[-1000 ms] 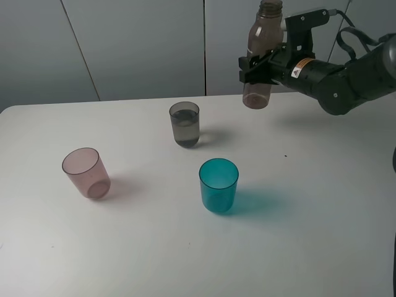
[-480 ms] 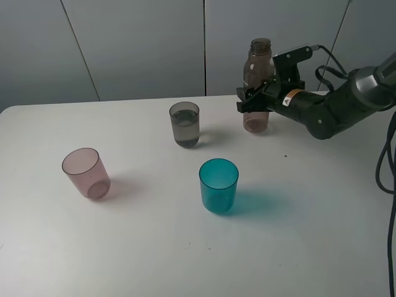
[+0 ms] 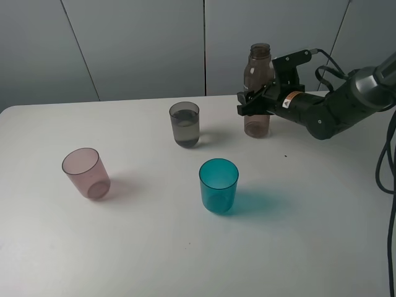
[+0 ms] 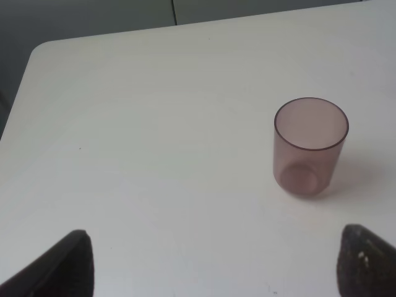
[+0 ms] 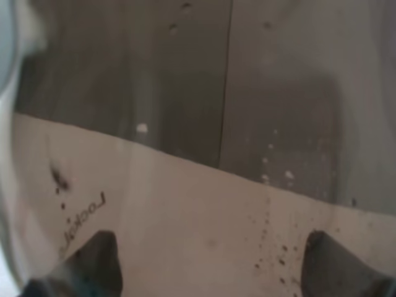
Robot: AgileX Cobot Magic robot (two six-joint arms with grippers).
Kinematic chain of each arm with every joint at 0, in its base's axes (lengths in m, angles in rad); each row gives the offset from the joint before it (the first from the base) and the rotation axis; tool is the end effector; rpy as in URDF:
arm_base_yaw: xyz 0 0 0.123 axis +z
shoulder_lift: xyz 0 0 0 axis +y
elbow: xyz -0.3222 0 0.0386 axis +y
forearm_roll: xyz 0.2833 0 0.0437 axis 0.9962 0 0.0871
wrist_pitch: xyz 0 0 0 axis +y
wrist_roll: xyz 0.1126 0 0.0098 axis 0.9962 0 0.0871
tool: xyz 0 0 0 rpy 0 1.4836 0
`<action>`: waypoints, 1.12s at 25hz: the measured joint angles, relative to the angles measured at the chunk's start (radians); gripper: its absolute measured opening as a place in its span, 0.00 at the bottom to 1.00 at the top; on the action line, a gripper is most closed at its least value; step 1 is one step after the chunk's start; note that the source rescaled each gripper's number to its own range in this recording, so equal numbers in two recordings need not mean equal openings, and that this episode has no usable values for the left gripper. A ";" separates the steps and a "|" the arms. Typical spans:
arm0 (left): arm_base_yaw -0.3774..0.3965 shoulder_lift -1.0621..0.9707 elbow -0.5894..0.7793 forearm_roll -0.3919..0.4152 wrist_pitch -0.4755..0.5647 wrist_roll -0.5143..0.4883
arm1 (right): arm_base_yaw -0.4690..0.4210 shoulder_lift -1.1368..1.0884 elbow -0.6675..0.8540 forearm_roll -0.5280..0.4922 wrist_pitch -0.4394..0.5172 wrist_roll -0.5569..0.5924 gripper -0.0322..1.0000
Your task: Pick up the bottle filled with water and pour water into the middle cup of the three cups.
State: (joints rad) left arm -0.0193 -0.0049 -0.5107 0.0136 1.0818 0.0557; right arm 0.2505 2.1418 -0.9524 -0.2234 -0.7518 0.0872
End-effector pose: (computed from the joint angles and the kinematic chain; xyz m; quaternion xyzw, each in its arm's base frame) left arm 0.0028 0.0013 0.2856 0.0317 0.8541 0.0162 0.5190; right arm 0.4386 0.1299 0.0868 -0.1764 0.8027 0.1112 0.5587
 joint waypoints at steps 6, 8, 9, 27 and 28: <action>0.000 0.000 0.000 0.000 0.000 0.000 | 0.000 0.000 0.000 0.000 0.002 0.040 0.56; 0.000 0.000 0.000 0.000 0.000 0.000 | 0.000 0.000 0.000 0.000 0.002 0.047 0.61; 0.000 0.000 0.000 0.000 0.000 0.000 | 0.000 0.000 0.000 0.000 0.002 0.054 0.62; 0.000 0.000 0.000 0.000 0.000 0.000 | -0.001 -0.470 0.328 0.043 0.261 -0.033 0.62; 0.000 0.000 0.000 0.000 0.000 0.000 | -0.001 -0.527 0.332 0.049 0.324 -0.036 0.62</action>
State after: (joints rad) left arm -0.0193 -0.0049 -0.5107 0.0136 1.0818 0.0557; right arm 0.2498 1.6150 -0.6206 -0.1747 -0.4280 0.0517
